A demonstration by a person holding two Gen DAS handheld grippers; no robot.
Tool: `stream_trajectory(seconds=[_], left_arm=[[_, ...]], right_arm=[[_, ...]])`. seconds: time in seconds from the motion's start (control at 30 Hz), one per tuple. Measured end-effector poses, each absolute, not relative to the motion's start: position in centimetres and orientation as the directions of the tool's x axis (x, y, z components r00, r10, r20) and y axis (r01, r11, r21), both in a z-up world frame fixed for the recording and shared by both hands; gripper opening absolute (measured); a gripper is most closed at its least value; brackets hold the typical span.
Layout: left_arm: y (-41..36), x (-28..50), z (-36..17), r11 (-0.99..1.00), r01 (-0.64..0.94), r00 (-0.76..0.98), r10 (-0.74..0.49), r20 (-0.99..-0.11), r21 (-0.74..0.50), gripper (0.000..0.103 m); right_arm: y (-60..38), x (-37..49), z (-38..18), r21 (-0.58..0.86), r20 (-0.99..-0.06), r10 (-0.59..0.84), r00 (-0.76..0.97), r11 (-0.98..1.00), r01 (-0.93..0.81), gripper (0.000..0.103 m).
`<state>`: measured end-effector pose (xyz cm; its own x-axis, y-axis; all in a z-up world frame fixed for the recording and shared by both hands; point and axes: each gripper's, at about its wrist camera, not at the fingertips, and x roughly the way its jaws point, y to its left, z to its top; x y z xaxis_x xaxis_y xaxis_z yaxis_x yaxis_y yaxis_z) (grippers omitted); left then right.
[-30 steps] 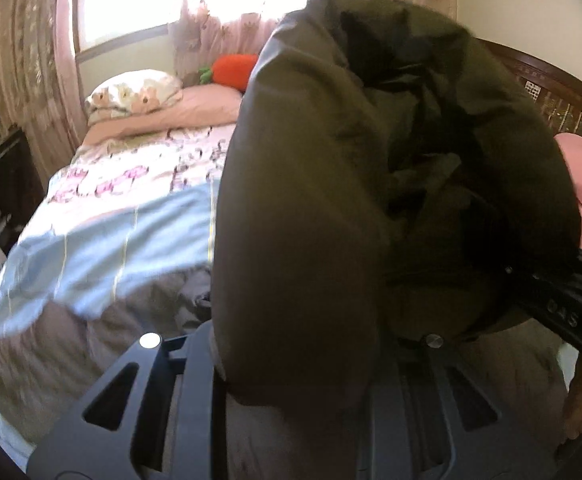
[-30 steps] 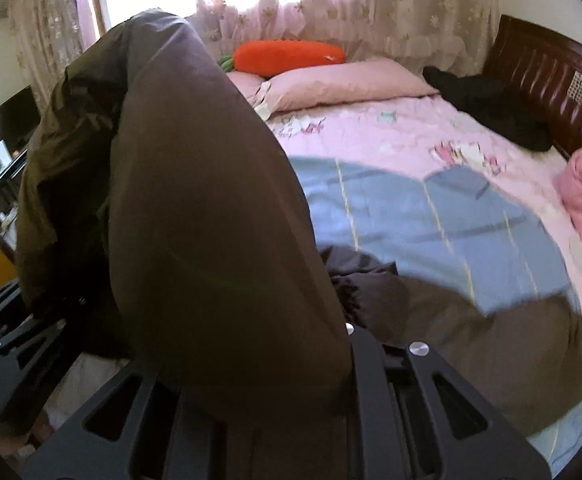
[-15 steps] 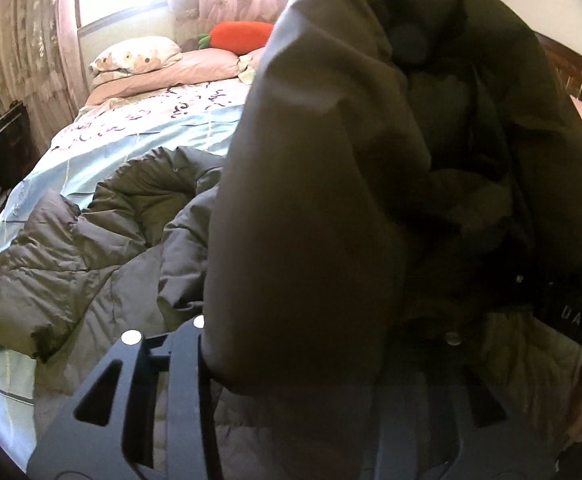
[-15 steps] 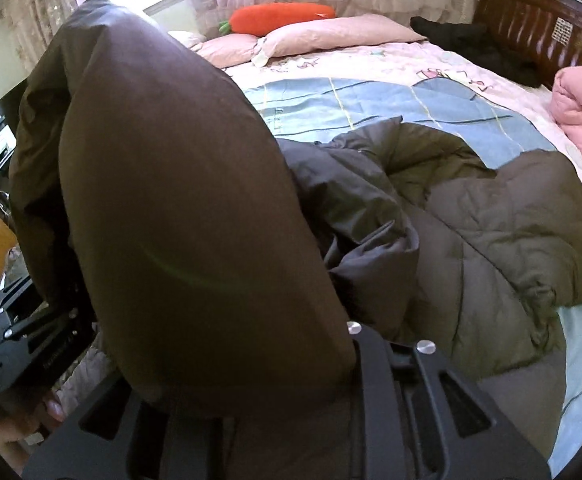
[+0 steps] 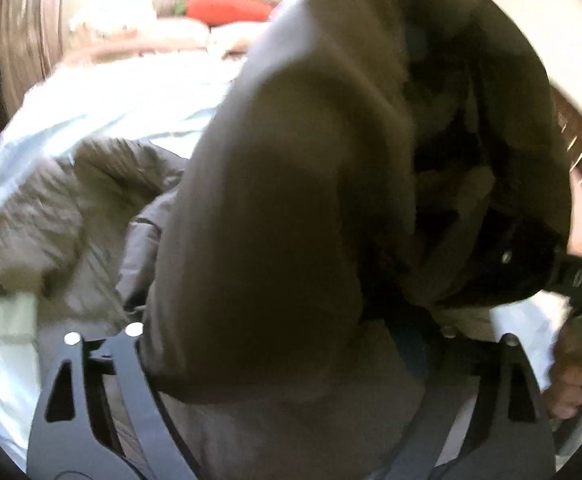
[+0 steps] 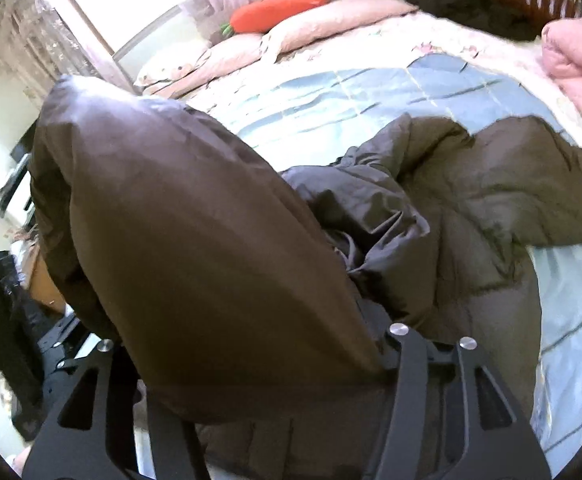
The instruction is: Fold large clothes
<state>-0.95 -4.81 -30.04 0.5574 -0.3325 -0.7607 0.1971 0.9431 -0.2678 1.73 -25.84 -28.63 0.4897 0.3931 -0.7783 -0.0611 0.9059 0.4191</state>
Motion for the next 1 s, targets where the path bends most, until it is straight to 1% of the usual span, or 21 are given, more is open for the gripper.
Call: stream_trajectory(seconds=[0.07, 0.13, 0.2, 0.27, 0.33, 0.47, 0.57, 0.6, 0.63, 0.67, 0.7, 0.73, 0.77, 0.8, 0.83, 0.87, 0.9, 0.93, 1.0], left_arm=[[-4.4, -1.2, -29.7, 0.918, 0.191, 0.527, -0.395, -0.753, -0.348, 0.094], [-4.3, -1.1, -29.5, 0.9, 0.184, 0.514, -0.43, -0.742, -0.394, 0.097], [-4.4, -0.6, -29.1, 0.879, 0.166, 0.51, -0.464, -0.725, -0.446, 0.101], [-4.8, 0.3, -28.7, 0.866, 0.132, 0.512, -0.476, -0.715, -0.482, 0.101], [-5.0, 1.3, -28.2, 0.877, 0.124, 0.534, -0.453, -0.714, -0.464, 0.101], [-7.1, 1.1, -26.6, 0.931, 0.143, 0.6, -0.352, -0.718, -0.337, 0.101], [-7.6, 1.0, -25.9, 0.959, 0.173, 0.637, -0.284, -0.717, -0.226, 0.101], [-7.2, 1.7, -26.0, 0.959, 0.183, 0.637, -0.283, -0.717, -0.217, 0.101], [-7.2, 1.7, -26.1, 0.949, 0.194, 0.62, -0.316, -0.719, -0.249, 0.101], [-6.1, 2.5, -26.6, 0.926, 0.194, 0.593, -0.373, -0.714, -0.323, 0.101], [-5.5, 2.4, -27.1, 0.889, 0.175, 0.562, -0.442, -0.699, -0.422, 0.101], [-4.6, 2.8, -27.7, 0.86, 0.153, 0.543, -0.486, -0.685, -0.488, 0.101], [-3.4, 3.1, -28.5, 0.814, 0.107, 0.53, -0.532, -0.66, -0.571, 0.101], [-2.7, 3.1, -28.6, 0.803, 0.084, 0.542, -0.534, -0.65, -0.59, 0.101], [-2.2, 2.8, -28.6, 0.813, 0.07, 0.564, -0.51, -0.649, -0.578, 0.101], [-1.9, 2.7, -28.5, 0.84, 0.066, 0.587, -0.47, -0.66, -0.539, 0.101], [-1.8, 2.6, -28.6, 0.861, 0.071, 0.597, -0.442, -0.67, -0.504, 0.101], [-1.9, 2.4, -28.6, 0.871, 0.074, 0.599, -0.428, -0.677, -0.485, 0.101], [-1.8, 2.6, -28.8, 0.883, 0.088, 0.61, -0.414, -0.675, -0.462, 0.101]], right_arm=[[-26.5, 1.5, -28.7, 0.487, -0.759, 0.448, 0.472, 0.872, -0.044, 0.068], [-27.2, 1.6, -28.8, 0.577, -0.718, 0.511, 0.473, 0.817, -0.008, 0.091], [-27.8, 1.5, -27.9, 0.605, -0.681, 0.489, 0.545, 0.795, 0.043, 0.102], [-28.0, 2.1, -26.9, 0.616, -0.652, 0.476, 0.591, 0.786, 0.047, 0.102], [-28.0, 2.6, -26.3, 0.574, -0.665, 0.421, 0.616, 0.817, 0.061, 0.102], [-28.4, 3.0, -25.7, 0.547, -0.658, 0.37, 0.656, 0.833, 0.078, 0.102], [-28.8, 2.5, -26.0, 0.559, -0.655, 0.378, 0.654, 0.825, 0.083, 0.102], [-29.1, 2.4, -26.1, 0.563, -0.655, 0.382, 0.652, 0.822, 0.084, 0.102], [-29.3, 2.3, -26.2, 0.556, -0.655, 0.376, 0.656, 0.827, 0.081, 0.102], [-29.2, 2.5, -26.4, 0.523, -0.662, 0.351, 0.662, 0.849, 0.073, 0.102], [-29.0, 2.6, -26.5, 0.48, -0.676, 0.323, 0.662, 0.875, 0.063, 0.102], [-28.4, 3.0, -26.9, 0.413, -0.706, 0.295, 0.643, 0.91, 0.036, 0.102], [-27.3, 3.9, -27.6, 0.337, -0.745, 0.284, 0.603, 0.941, -0.027, 0.102], [-26.6, 4.3, -28.3, 0.307, -0.757, 0.293, 0.584, 0.948, -0.078, 0.102], [-26.0, 4.7, -28.9, 0.283, -0.765, 0.295, 0.573, 0.952, -0.113, 0.102], [-25.6, 5.0, -29.7, 0.265, -0.774, 0.289, 0.564, 0.956, -0.126, 0.102], [-25.5, 5.2, -30.4, 0.273, -0.782, 0.294, 0.55, 0.954, -0.122, 0.099], [-25.4, 5.4, -31.1, 0.289, -0.792, 0.305, 0.528, 0.95, -0.115, 0.095], [-25.3, 5.4, -32.5, 0.313, -0.812, 0.321, 0.487, 0.944, -0.101, 0.093]])
